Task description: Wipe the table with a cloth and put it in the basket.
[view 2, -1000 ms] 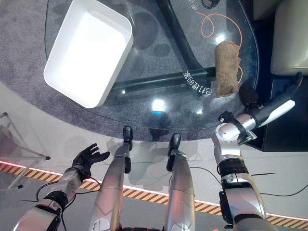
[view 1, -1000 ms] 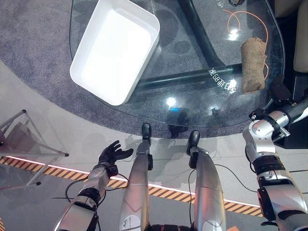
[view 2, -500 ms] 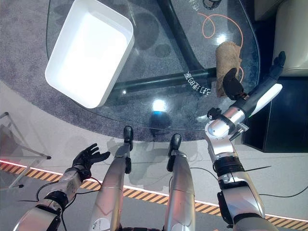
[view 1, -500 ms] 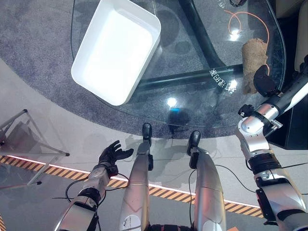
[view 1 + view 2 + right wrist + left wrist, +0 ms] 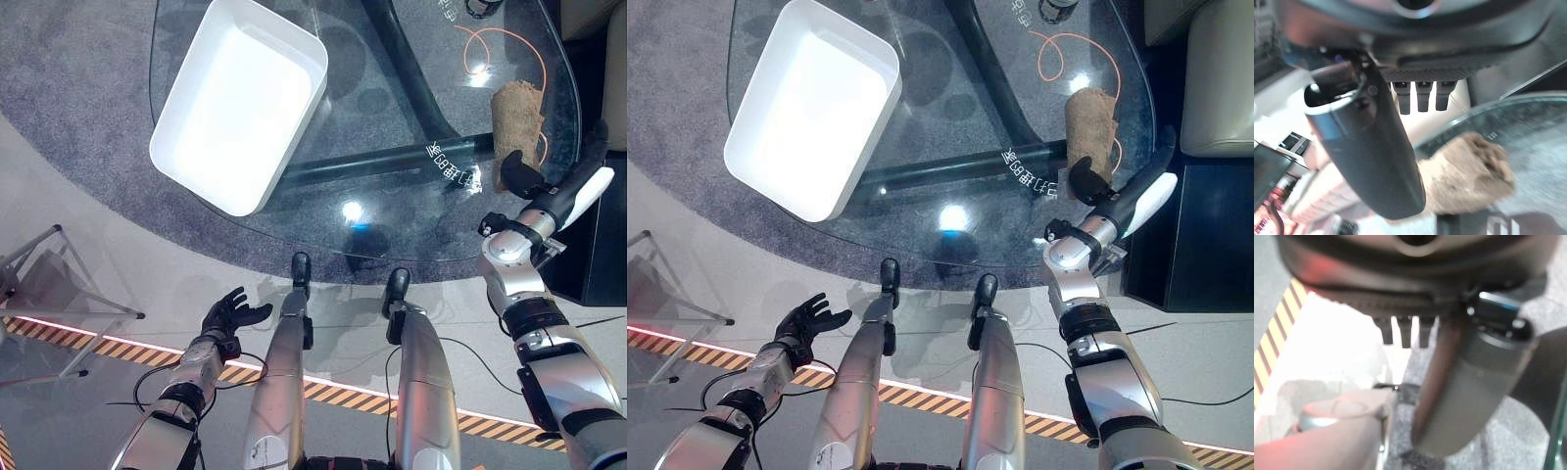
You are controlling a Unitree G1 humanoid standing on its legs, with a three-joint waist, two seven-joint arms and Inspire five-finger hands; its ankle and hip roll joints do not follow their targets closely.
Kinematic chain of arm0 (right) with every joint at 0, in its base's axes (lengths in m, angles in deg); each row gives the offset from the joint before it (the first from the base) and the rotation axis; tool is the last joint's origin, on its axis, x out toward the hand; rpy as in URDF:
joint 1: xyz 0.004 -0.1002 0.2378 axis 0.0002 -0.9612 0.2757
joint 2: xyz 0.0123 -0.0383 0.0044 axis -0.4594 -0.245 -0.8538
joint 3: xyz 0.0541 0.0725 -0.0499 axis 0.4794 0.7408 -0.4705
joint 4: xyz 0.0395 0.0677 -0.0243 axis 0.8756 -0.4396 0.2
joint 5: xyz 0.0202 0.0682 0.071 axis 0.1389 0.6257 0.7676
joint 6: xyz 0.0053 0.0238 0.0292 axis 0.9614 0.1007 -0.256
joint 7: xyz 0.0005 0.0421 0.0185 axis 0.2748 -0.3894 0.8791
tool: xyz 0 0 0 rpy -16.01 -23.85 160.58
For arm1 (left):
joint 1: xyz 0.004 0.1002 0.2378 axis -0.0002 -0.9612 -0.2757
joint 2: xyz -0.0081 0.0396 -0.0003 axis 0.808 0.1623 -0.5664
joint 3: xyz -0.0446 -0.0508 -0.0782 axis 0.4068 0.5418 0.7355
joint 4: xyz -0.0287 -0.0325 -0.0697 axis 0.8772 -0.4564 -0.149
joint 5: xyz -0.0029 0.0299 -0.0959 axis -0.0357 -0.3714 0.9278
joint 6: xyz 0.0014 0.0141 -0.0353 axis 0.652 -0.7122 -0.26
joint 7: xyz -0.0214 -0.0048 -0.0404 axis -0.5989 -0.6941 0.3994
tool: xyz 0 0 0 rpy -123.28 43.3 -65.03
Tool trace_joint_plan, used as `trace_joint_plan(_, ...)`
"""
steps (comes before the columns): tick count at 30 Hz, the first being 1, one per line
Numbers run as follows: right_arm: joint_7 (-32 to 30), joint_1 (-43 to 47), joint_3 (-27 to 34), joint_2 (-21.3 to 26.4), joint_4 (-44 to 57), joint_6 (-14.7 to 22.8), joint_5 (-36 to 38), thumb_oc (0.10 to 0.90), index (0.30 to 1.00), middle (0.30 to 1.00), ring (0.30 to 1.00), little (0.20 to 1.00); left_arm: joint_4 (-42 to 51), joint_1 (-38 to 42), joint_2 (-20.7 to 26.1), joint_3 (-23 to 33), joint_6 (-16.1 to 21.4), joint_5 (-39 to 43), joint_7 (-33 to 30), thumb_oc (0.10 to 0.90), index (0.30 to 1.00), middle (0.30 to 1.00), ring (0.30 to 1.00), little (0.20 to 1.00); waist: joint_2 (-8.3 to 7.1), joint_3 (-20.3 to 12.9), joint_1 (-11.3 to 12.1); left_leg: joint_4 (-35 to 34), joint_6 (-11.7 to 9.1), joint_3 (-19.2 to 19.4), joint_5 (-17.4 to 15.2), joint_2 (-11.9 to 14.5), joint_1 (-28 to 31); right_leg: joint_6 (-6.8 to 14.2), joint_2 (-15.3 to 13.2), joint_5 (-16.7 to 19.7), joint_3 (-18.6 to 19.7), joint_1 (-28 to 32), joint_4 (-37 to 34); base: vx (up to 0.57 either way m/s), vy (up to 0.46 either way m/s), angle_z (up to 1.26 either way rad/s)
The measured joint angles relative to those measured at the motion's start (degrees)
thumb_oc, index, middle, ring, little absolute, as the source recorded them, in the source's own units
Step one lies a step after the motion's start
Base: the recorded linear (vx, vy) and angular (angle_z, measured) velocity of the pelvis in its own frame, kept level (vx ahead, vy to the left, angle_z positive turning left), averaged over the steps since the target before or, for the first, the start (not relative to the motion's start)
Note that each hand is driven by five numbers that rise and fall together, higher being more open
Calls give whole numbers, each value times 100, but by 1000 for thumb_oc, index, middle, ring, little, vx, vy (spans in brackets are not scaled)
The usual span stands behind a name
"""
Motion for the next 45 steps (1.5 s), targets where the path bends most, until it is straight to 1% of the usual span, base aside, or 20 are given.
trace_joint_plan(1, 43, 4, -13, 0, -10, -21, 36, 800, 900, 900, 900, 900, 1, 0, 0, -1, -1, -2, 1, 800, 900, 900, 900, 900, 1, 0, 10, 0, -3, 0, 2, 0, 2, -1, 0, -1, 0, 0, 7, 0, 0, 0)
trace_joint_plan(3, 283, 23, -132, 1, -139, -196, 167, 800, 900, 900, 900, 900, 1, 0, -1, -22, -5, -3, 1, 800, 900, 900, 900, 900, 12, -4, 108, -13, -11, -4, 7, 1, 31, -24, -4, -31, -1, 0, 49, 0, 0, 0)
trace_joint_plan(5, 353, 45, -155, 1, -180, -249, 183, 800, 900, 900, 900, 900, -12, -4, 1, -57, -8, -3, -2, 800, 900, 900, 900, 900, 29, -4, 128, -28, -6, -8, 10, 1, 37, -51, -5, -48, -5, 0, 58, 0, 0, 0)
trace_joint_plan(8, 458, 158, -164, 11, -358, -281, 211, 800, 900, 900, 900, 900, -16, -7, 1, -116, -11, -4, -1, 800, 900, 900, 900, 900, 30, -4, 116, -52, 2, -11, 27, 0, 44, -52, -9, -47, -14, 4, 59, 0, 0, 0)
trace_joint_plan(10, 592, 293, -166, 27, -524, -365, 280, 800, 900, 900, 900, 900, -10, -5, 1, -155, -12, -5, 1, 800, 900, 900, 900, 900, 30, -4, 112, -112, 3, -14, 59, 1, 71, -53, -9, -47, -21, 6, 58, 0, 0, 0)
trace_joint_plan(16, 955, 614, -273, 127, -996, -720, 302, 800, 900, 900, 900, 900, -3, 3, 0, -212, -19, -8, 10, 800, 900, 900, 900, 900, 36, -5, 121, -111, -30, -67, 83, 1, 79, -43, -10, -56, -62, 28, 81, 4, -5, 2)
trace_joint_plan(18, 990, 653, -273, 138, -1052, -781, 306, 800, 900, 900, 900, 900, -3, 3, 0, -213, -33, -8, 11, 800, 900, 900, 900, 900, 38, -5, 131, -111, -31, -67, 83, 1, 81, -41, -10, -57, -63, 31, 84, 0, 0, 0)
trace_joint_plan(23, 995, 719, -284, 155, -1244, -792, 304, 800, 900, 900, 900, 900, -4, 4, 1, -213, -37, -17, 11, 800, 900, 900, 900, 900, 48, -5, 194, -108, -42, -72, 90, 0, 102, -44, -13, -61, -63, 45, 104, 0, 0, 0)
trace_joint_plan(26, 993, 735, -285, 199, -1299, -847, 302, 800, 900, 900, 900, 900, -4, 5, 1, -214, -52, -22, 11, 800, 900, 900, 900, 900, 73, -2, 253, -108, -46, -83, 93, 1, 115, -78, -15, -88, -69, 49, 133, 0, 0, 0)
trace_joint_plan(29, 979, 841, -290, 199, -1396, -915, 277, 800, 900, 900, 900, 900, -2, 6, -1, -229, -154, -22, 12, 800, 900, 900, 900, 900, 111, 2, 247, -110, -39, -87, 93, 1, 115, -62, -15, -99, -73, 49, 138, 0, 0, 0)
trace_joint_plan(33, 930, 929, -289, 204, -1527, -991, 275, 800, 900, 900, 900, 900, -7, 6, 0, -234, -162, -22, 14, 800, 900, 900, 900, 900, 121, -1, 251, -116, -39, -96, 98, 2, 114, -54, -15, -104, -80, 49, 141, 0, 0, 0)
trace_joint_plan(34, 914, 931, -289, 207, -1529, -1015, 260, 742, 851, 851, 851, 842, -5, 7, 0, -238, -163, -22, 18, 800, 900, 900, 900, 900, 122, -1, 251, -116, -39, -96, 98, 1, 114, -54, -15, -104, -80, 50, 141, 0, 0, 0)
trace_joint_plan(36, 903, 932, -289, 207, -1528, -1024, 251, 531, 669, 669, 669, 631, -5, 10, 0, -238, -162, -22, 18, 800, 900, 900, 900, 900, 122, 0, 251, -116, -44, -96, 101, 1, 114, -56, -15, -103, -81, 50, 141, 0, 0, 0)
trace_joint_plan(37, 873, 940, -290, 212, -1530, -1068, 225, 100, 300, 300, 300, 200, -6, 16, 0, -238, -162, -24, 18, 800, 900, 900, 900, 900, 122, 0, 251, -116, -57, -101, 110, 1, 114, -66, -16, -94, -85, 52, 145, 0, 0, 0)
trace_joint_plan(41, 831, 1074, -288, 253, -1716, -1218, 138, 100, 300, 300, 300, 200, -5, 32, 0, -239, -163, -25, 20, 800, 900, 900, 900, 900, 122, 0, 244, -113, -62, -123, 113, 1, 115, -67, -17, -93, -107, 65, 145, 0, 0, 0)
trace_joint_plan(45, 833, 1156, -283, 301, -1873, -1231, 144, 100, 300, 300, 300, 200, -9, 31, 0, -246, -163, -25, 21, 800, 900, 900, 900, 900, 122, 0, 247, -114, -65, -132, 115, 2, 115, -61, -17, -90, -117, 69, 146, 0, 0, 0)
